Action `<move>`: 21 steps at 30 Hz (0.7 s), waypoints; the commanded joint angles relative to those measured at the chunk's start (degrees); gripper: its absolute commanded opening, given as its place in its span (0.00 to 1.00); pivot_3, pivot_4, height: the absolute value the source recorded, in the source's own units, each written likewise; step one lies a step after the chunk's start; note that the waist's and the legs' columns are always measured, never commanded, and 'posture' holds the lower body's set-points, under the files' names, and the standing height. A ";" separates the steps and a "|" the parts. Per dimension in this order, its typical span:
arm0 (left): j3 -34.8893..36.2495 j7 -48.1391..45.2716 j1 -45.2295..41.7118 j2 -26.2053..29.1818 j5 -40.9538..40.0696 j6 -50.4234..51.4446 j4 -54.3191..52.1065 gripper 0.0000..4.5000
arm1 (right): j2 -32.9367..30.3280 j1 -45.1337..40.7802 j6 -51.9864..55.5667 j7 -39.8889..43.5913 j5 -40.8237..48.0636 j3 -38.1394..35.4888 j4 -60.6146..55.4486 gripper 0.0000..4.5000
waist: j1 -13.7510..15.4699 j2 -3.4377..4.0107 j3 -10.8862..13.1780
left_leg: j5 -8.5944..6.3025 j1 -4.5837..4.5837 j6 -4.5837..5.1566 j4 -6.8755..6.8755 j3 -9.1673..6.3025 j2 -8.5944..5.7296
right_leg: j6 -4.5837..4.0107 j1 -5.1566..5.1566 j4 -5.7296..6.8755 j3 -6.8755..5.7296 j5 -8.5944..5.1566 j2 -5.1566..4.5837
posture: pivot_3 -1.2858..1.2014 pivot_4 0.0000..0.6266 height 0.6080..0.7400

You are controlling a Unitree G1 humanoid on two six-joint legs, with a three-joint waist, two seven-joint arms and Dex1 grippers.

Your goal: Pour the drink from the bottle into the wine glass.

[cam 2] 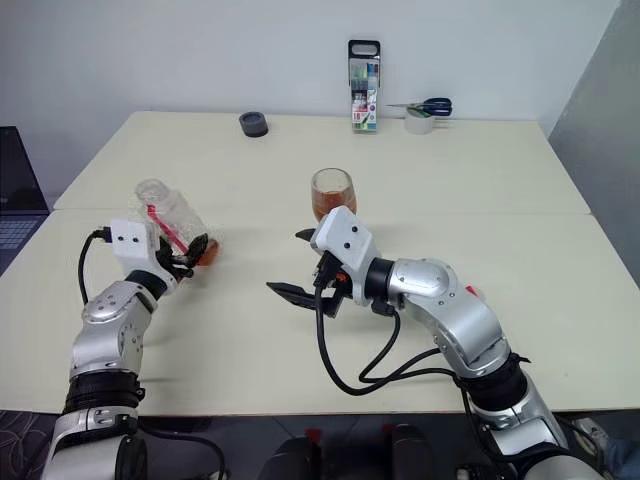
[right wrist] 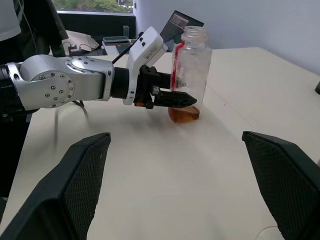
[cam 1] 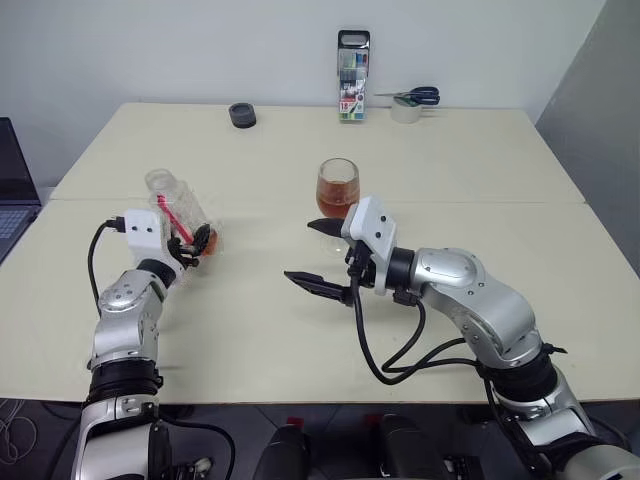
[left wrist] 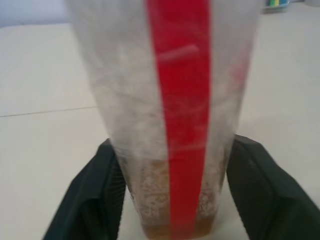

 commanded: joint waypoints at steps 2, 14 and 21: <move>-0.29 -1.07 -0.98 1.32 0.51 -2.16 -0.08 0.99 | 0.47 -0.44 -1.28 0.18 0.17 -0.53 -1.10 1.00 | 0.01 0.00 0.00 | 0.00 0.00 0.00 0.00 0.01 0.00 | 0.00 0.00 0.00 0.01 0.00 0.00 | 0.52 0.24 1.00; -0.97 -0.11 5.51 0.93 2.60 -4.32 -7.54 0.99 | -0.68 11.35 -13.32 -1.80 -4.11 -2.06 0.68 1.00 | -0.01 0.00 0.00 | -0.01 0.00 0.01 -0.05 0.01 0.02 | 0.00 -0.01 -0.04 0.01 0.00 -0.01 | 0.52 0.24 1.00; -1.02 5.32 15.33 -1.40 3.63 0.23 -22.22 0.99 | 5.46 25.72 -27.77 -12.72 -8.40 -8.91 6.35 1.00 | 0.31 -0.01 -0.01 | -0.03 0.01 0.01 -0.07 0.06 0.03 | 0.01 0.01 -0.05 0.07 0.00 -0.01 | 0.52 0.24 1.00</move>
